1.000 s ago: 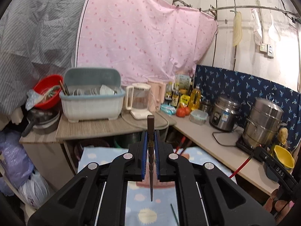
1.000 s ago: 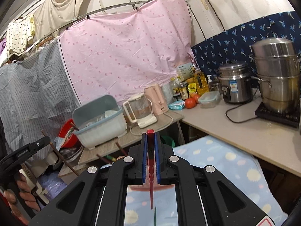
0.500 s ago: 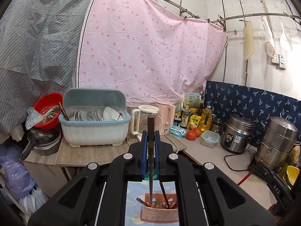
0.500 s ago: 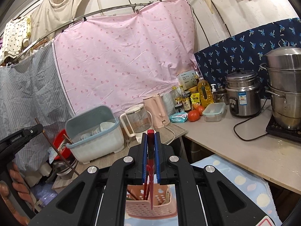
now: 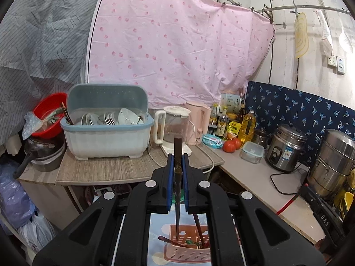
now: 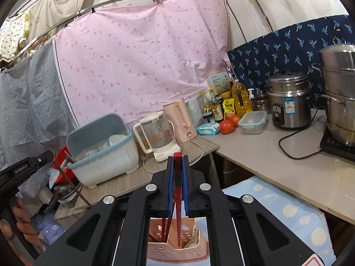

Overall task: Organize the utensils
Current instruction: 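Lift both held chopsticks and carry them over the pink basket, then open both tools over the pink basket to drop the chopsticks in, then move both open tools down to the green chopstick and gold spoon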

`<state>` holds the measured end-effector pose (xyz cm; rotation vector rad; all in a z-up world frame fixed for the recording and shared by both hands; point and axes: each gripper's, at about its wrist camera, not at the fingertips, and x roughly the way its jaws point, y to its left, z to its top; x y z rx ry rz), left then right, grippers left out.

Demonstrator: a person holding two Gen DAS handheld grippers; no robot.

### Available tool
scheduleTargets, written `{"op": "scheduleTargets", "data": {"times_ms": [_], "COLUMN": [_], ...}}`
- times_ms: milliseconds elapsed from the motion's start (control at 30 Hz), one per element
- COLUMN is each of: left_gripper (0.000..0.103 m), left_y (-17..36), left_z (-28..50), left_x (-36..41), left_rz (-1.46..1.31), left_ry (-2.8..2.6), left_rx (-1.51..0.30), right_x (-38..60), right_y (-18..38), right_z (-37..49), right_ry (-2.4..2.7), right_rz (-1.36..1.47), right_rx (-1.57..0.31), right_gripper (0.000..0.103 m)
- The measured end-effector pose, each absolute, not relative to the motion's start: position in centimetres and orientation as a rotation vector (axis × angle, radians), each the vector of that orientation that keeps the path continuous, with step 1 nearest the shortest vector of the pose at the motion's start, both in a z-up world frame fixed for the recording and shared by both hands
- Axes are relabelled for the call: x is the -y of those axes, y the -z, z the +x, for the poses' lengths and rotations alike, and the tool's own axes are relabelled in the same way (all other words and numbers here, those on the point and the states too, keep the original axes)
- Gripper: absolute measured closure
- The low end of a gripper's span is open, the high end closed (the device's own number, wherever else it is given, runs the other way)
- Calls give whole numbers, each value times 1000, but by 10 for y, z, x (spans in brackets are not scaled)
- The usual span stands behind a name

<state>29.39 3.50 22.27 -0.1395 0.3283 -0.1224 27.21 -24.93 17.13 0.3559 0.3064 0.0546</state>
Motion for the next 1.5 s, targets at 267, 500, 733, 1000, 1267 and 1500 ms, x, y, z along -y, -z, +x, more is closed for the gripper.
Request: {"op": "scheduleTargets", "data": {"times_ms": [267, 500, 733, 1000, 1267, 1500], "left_gripper": [96, 96, 55, 49, 48, 47], "left_y": [-200, -183, -177, -175, -161, -120], "left_z": [307, 314, 307, 288, 255, 210], "left_x": [-34, -32, -33, -36, -33, -29], "left_rz": [-174, -175, -191, -196, -190, -180], "left_ry": [139, 152, 134, 141, 196, 233], "left_rx": [-383, -427, -423, -427, -496, -624], "right_x": [237, 233, 234, 241, 240, 229], "right_y": [-151, -141, -139, -138, -122, -84], "right_z": [281, 285, 282, 260, 226, 180], "right_ry": [-68, -69, -53, -50, -71, -97], "right_rz": [347, 344, 351, 360, 380, 379], "right_rx": [-352, -379, -379, -377, -414, -511], "right_gripper": [96, 96, 77, 75, 75, 75]}}
